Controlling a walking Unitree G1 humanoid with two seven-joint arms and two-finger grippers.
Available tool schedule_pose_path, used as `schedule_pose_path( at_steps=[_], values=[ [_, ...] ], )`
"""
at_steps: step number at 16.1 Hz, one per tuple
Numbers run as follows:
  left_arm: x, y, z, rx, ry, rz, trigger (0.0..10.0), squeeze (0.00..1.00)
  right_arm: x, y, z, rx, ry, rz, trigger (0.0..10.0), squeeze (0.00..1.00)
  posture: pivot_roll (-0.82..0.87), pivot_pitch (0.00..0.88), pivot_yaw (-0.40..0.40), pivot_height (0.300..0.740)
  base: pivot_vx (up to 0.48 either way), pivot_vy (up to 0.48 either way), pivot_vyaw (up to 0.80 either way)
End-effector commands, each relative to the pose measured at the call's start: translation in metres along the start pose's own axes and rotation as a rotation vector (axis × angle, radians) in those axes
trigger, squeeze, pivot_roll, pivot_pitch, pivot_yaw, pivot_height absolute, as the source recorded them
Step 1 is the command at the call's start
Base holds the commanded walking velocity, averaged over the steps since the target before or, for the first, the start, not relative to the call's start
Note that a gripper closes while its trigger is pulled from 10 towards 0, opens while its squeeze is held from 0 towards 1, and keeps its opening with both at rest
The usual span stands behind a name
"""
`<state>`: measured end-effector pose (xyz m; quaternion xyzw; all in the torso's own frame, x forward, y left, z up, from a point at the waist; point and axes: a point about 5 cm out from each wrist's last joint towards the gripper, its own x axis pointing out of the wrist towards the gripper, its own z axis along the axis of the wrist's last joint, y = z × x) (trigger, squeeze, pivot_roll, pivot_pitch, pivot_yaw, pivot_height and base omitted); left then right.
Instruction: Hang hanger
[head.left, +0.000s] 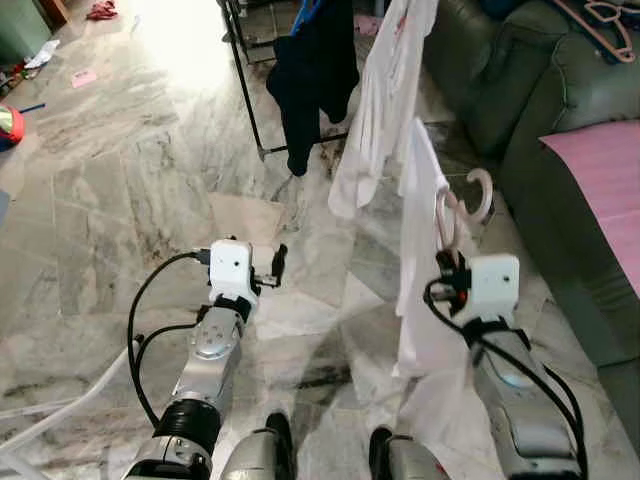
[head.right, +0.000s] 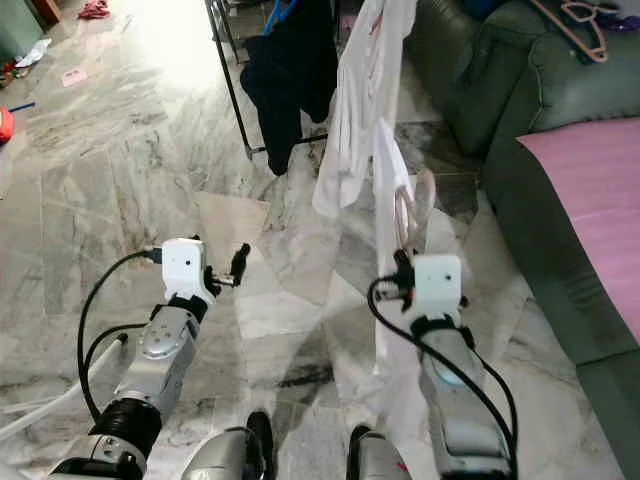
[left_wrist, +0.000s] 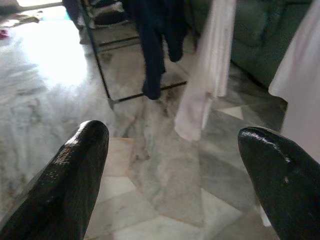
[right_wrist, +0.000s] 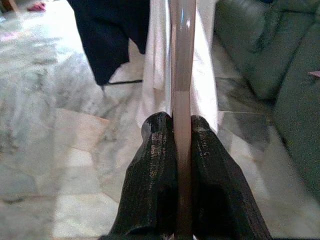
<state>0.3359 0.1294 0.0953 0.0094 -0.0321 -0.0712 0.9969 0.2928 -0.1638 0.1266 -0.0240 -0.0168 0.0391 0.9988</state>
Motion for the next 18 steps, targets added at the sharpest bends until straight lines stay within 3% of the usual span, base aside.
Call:
schedule_pose_path(
  at_steps=[1, 2, 7, 11, 14, 18],
  values=[
    [0.0, 0.003, 0.001, 0.007, 0.001, 0.021, 10.0, 0.0, 0.003, 0.001, 0.016, 0.017, -0.068, 0.003, 10.0, 0.0, -0.04, 0.254, 0.068, 0.74, 0.0, 0.0, 0.0],
    [0.003, 0.003, 0.003, 0.012, 0.004, 0.022, 10.0, 0.0, 0.007, -0.002, 0.011, -0.055, -0.048, -0.038, 10.0, 0.0, -0.04, 0.252, 0.062, 0.74, 0.0, 0.0, 0.0],
    [0.005, 0.007, 0.001, 0.018, 0.017, 0.024, 10.0, 0.0, 0.003, 0.007, 0.003, -0.007, -0.034, -0.033, 10.0, 0.0, -0.04, 0.226, 0.056, 0.74, 0.0, 0.0, 0.0],
    [0.007, -0.006, -0.006, 0.004, 0.047, 0.022, 10.0, 0.0, 0.009, 0.025, 0.002, 0.019, -0.037, -0.002, 10.0, 0.0, -0.04, 0.121, 0.033, 0.74, 0.0, 0.0, 0.0],
    [0.017, -0.013, 0.003, -0.006, 0.031, 0.009, 10.0, 0.0, 0.018, 0.02, 0.008, -0.012, -0.062, 0.005, 10.0, 0.0, -0.04, 0.083, 0.031, 0.74, 0.0, 0.0, 0.0],
    [0.021, -0.009, 0.009, -0.005, 0.008, 0.005, 10.0, 0.0, 0.022, 0.015, 0.008, -0.019, -0.069, -0.015, 10.0, 0.0, -0.03, 0.071, 0.043, 0.74, 0.0, 0.0, 0.0]
  ],
)
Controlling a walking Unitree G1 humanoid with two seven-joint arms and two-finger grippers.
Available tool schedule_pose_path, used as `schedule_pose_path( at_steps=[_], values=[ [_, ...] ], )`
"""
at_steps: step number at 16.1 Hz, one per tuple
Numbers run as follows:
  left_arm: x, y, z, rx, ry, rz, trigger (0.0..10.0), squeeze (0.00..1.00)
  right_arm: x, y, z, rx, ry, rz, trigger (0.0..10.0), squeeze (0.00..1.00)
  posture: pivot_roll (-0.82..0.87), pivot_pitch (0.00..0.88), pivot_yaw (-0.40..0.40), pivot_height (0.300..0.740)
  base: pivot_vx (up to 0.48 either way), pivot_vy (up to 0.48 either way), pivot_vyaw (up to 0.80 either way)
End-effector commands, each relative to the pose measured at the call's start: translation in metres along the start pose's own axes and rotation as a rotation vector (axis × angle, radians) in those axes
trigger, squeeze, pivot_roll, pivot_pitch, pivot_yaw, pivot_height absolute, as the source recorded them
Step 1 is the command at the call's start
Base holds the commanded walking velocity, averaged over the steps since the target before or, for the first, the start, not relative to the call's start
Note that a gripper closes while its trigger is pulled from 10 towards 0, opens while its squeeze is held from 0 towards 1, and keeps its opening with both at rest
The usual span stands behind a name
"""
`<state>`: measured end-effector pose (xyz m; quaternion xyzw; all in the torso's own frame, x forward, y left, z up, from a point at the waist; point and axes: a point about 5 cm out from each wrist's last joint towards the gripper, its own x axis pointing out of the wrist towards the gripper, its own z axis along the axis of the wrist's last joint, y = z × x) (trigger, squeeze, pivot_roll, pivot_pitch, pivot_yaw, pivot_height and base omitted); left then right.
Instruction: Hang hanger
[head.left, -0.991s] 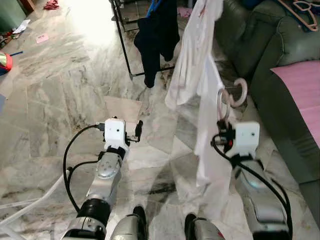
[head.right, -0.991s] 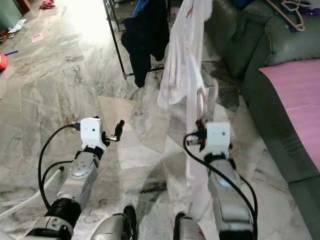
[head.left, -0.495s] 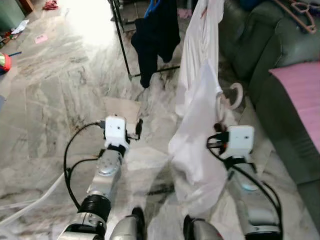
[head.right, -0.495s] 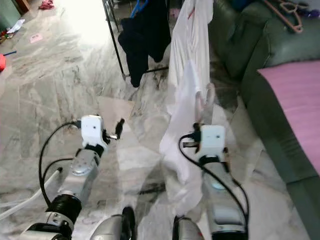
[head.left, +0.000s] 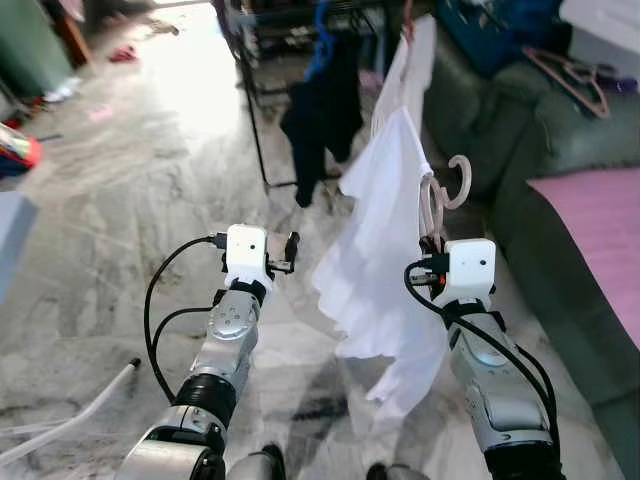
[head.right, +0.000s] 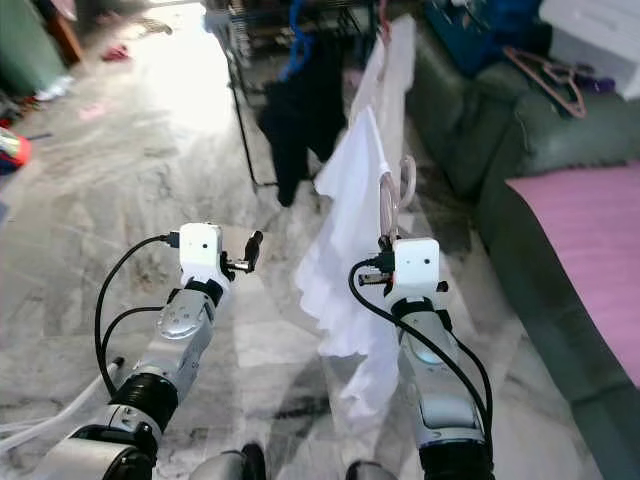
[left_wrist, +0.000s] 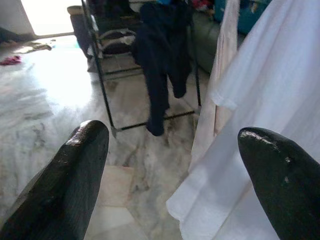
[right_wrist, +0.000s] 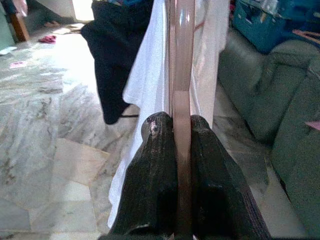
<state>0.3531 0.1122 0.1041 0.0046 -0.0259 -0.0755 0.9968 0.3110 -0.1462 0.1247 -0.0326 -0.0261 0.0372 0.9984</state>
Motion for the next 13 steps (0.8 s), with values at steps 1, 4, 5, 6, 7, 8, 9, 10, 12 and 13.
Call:
schedule_pose_path(
  at_steps=[1, 4, 5, 6, 7, 8, 9, 10, 12, 13],
  values=[
    [0.001, 0.005, 0.003, 0.001, -0.013, 0.013, 10.0, 0.0, 0.003, 0.0, 0.008, -0.002, -0.052, -0.01, 10.0, 0.0, -0.03, 0.07, 0.047, 0.74, 0.0, 0.0, 0.0],
    [0.002, 0.005, 0.006, -0.006, -0.035, 0.013, 10.0, 0.0, 0.002, 0.004, 0.009, -0.008, -0.063, 0.004, 10.0, 0.0, -0.05, 0.074, 0.047, 0.74, 0.0, 0.0, 0.0],
    [0.003, 0.004, 0.007, -0.016, -0.038, 0.014, 10.0, 0.0, 0.003, 0.003, 0.01, -0.014, -0.068, 0.009, 10.0, 0.0, -0.05, 0.077, 0.046, 0.74, 0.0, 0.0, 0.0],
    [0.004, 0.004, 0.007, -0.026, -0.041, 0.017, 10.0, 0.0, 0.002, 0.003, 0.01, -0.013, -0.07, 0.011, 10.0, 0.0, -0.06, 0.081, 0.048, 0.74, 0.0, 0.0, 0.0],
    [0.004, 0.004, 0.008, -0.032, -0.043, 0.02, 10.0, 0.0, 0.002, 0.003, 0.01, -0.012, -0.071, 0.011, 10.0, 0.0, -0.06, 0.082, 0.049, 0.74, 0.0, 0.0, 0.0],
    [0.004, 0.003, 0.008, -0.034, -0.045, 0.019, 10.0, 0.0, 0.002, 0.003, 0.01, -0.013, -0.072, 0.011, 10.0, 0.0, -0.06, 0.088, 0.051, 0.74, 0.0, 0.0, 0.0],
    [0.005, 0.003, 0.008, -0.036, -0.045, 0.02, 10.0, 0.0, 0.002, 0.004, 0.01, -0.012, -0.073, 0.012, 10.0, 0.0, -0.07, 0.093, 0.052, 0.74, 0.247, 0.0, 0.0],
    [0.005, 0.002, 0.008, -0.034, -0.043, 0.013, 10.0, 0.0, 0.001, 0.006, 0.01, -0.014, -0.071, 0.021, 10.0, 0.0, -0.07, 0.103, 0.055, 0.74, 0.262, 0.0, 0.0],
    [0.006, 0.002, 0.008, -0.032, -0.04, 0.007, 10.0, 0.0, -0.001, 0.01, 0.01, -0.01, -0.071, 0.04, 10.0, 0.0, -0.08, 0.115, 0.061, 0.74, 0.264, 0.0, 0.71],
    [0.006, 0.002, 0.008, -0.03, -0.039, 0.006, 10.0, 0.0, -0.001, 0.011, 0.01, -0.005, -0.07, 0.039, 10.0, 0.0, -0.08, 0.119, 0.063, 0.74, 0.266, 0.0, 0.77]
  ],
)
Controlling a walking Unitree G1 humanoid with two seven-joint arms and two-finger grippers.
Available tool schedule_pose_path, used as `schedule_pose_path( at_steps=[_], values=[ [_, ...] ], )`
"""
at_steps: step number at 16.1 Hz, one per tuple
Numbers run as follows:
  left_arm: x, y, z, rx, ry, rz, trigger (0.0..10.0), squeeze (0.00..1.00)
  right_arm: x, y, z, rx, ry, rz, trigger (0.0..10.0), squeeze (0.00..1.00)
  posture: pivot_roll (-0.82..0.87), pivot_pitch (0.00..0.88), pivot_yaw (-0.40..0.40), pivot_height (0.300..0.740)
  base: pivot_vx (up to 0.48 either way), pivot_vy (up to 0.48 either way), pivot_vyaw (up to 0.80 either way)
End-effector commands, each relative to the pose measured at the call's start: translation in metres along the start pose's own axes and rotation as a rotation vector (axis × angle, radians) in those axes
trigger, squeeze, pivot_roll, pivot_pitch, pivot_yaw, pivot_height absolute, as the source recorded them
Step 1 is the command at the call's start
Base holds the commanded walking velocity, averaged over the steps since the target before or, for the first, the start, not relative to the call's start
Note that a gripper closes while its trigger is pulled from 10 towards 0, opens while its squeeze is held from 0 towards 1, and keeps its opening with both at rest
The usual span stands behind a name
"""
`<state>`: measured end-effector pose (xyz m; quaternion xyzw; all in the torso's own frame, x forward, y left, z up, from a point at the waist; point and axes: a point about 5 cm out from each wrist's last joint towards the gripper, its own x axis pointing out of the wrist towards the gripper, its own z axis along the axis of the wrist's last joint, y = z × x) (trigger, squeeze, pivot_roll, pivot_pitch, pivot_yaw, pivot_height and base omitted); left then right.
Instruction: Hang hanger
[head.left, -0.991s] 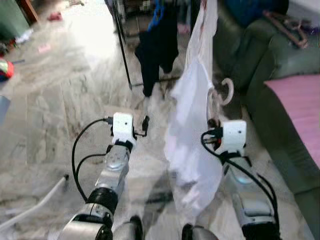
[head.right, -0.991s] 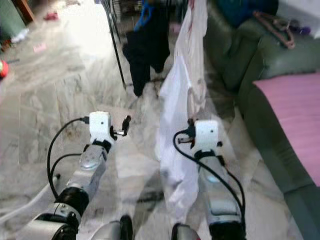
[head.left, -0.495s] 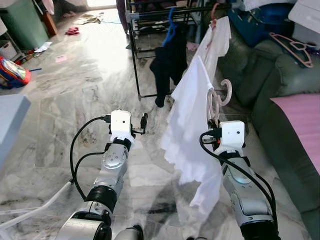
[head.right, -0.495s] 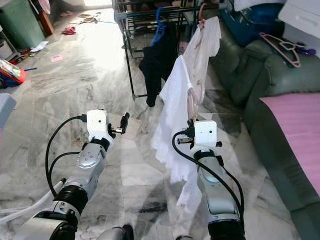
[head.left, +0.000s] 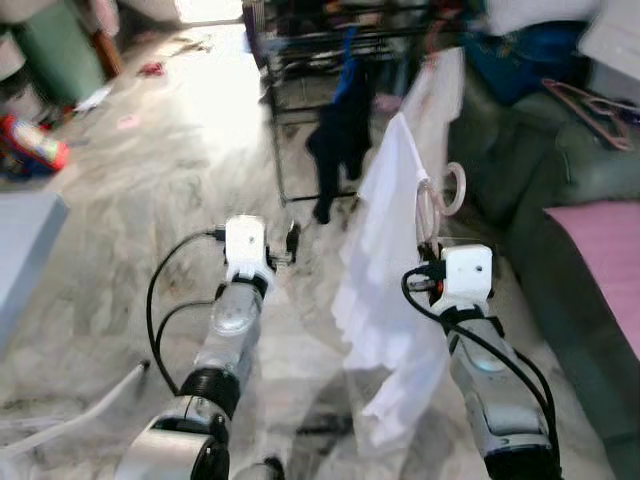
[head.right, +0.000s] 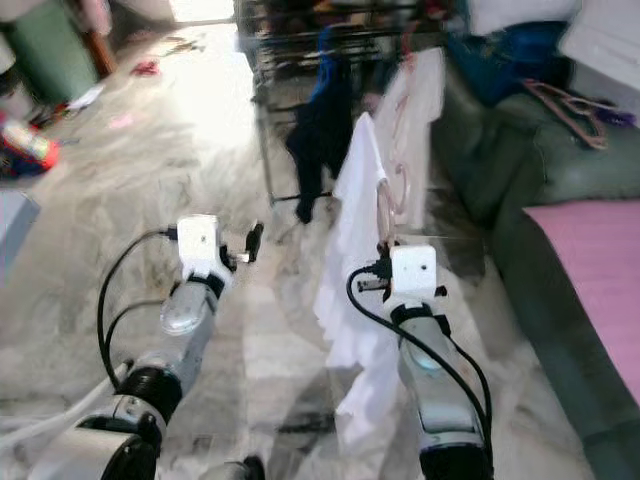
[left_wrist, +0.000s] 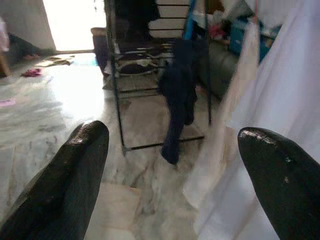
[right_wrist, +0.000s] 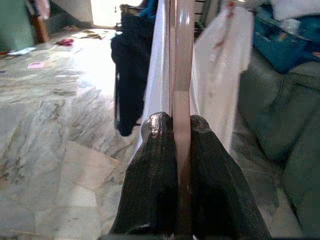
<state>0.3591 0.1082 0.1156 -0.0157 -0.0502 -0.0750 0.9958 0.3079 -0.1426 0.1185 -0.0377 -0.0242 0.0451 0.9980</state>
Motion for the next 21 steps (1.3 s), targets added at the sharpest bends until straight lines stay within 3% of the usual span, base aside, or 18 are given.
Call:
schedule_pose_path(
  at_steps=[1, 12, 21],
  values=[
    [-0.002, 0.005, -0.003, 0.007, 0.012, 0.002, 10.0, 0.0, 0.001, 0.007, 0.015, 0.008, -0.072, 0.024, 10.0, 0.0, -0.08, 0.123, 0.064, 0.74, 0.277, 0.0, 0.49],
    [-0.004, -0.001, -0.006, 0.008, 0.016, -0.024, 10.0, 0.0, -0.005, 0.016, 0.01, 0.028, -0.043, 0.057, 10.0, 0.0, -0.09, 0.153, 0.069, 0.74, 0.316, 0.0, 0.51],
    [-0.004, -0.006, -0.007, 0.007, 0.018, -0.053, 10.0, 0.0, -0.004, 0.015, 0.007, 0.036, -0.01, 0.037, 10.0, 0.0, -0.09, 0.171, 0.072, 0.74, 0.338, 0.0, 0.0]
  ],
)
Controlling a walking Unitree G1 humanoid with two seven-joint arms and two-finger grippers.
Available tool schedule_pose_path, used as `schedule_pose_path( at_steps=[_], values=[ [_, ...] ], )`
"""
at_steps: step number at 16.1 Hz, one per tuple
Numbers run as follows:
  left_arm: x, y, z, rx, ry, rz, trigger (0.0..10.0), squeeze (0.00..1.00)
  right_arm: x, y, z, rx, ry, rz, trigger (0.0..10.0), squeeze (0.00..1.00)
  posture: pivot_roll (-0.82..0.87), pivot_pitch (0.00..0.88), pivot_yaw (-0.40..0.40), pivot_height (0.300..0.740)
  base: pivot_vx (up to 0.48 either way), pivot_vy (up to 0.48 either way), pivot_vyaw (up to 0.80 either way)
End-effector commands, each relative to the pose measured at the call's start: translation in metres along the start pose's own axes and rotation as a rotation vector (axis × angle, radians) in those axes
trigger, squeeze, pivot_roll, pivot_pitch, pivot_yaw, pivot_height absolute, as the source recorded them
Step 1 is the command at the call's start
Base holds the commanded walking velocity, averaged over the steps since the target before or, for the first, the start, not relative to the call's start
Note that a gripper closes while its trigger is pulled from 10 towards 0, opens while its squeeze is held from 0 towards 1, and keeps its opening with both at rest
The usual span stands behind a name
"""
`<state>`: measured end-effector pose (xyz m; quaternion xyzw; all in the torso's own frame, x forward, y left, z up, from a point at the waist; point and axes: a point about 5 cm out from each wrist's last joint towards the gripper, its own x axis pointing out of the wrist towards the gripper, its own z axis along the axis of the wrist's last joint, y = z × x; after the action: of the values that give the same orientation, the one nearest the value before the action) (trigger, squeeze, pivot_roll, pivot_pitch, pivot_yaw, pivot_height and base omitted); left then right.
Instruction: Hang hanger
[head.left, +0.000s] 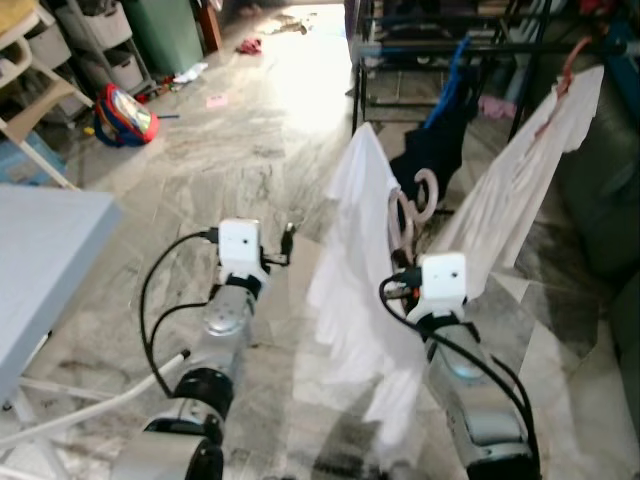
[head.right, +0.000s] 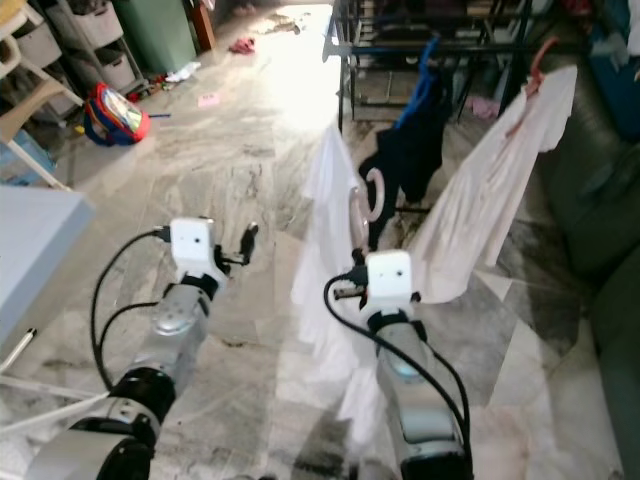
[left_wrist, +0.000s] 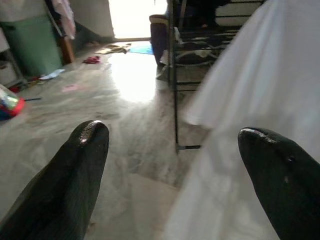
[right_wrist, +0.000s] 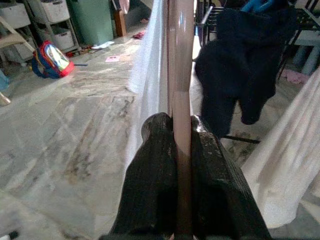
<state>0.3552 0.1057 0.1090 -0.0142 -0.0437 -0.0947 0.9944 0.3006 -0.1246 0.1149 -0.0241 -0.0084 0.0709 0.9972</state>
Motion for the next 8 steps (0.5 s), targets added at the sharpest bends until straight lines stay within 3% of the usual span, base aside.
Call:
schedule_pose_path(
  at_steps=[1, 8],
  values=[
    [-0.0001, -0.0034, -0.0009, 0.005, 0.004, -0.014, 10.0, 0.0, 0.0019, -0.0044, 0.0094, 0.004, -0.037, -0.016, 10.0, 0.0, -0.09, 0.172, 0.072, 0.74, 0.379, 0.0, 0.0],
    [-0.0015, -0.006, -0.0031, 0.003, 0.011, -0.032, 10.0, 0.0, 0.0047, -0.0031, 0.0103, 0.03, -0.032, -0.024, 10.0, 0.0, -0.1, 0.178, 0.072, 0.74, 0.392, 0.0, 0.0]
  ],
)
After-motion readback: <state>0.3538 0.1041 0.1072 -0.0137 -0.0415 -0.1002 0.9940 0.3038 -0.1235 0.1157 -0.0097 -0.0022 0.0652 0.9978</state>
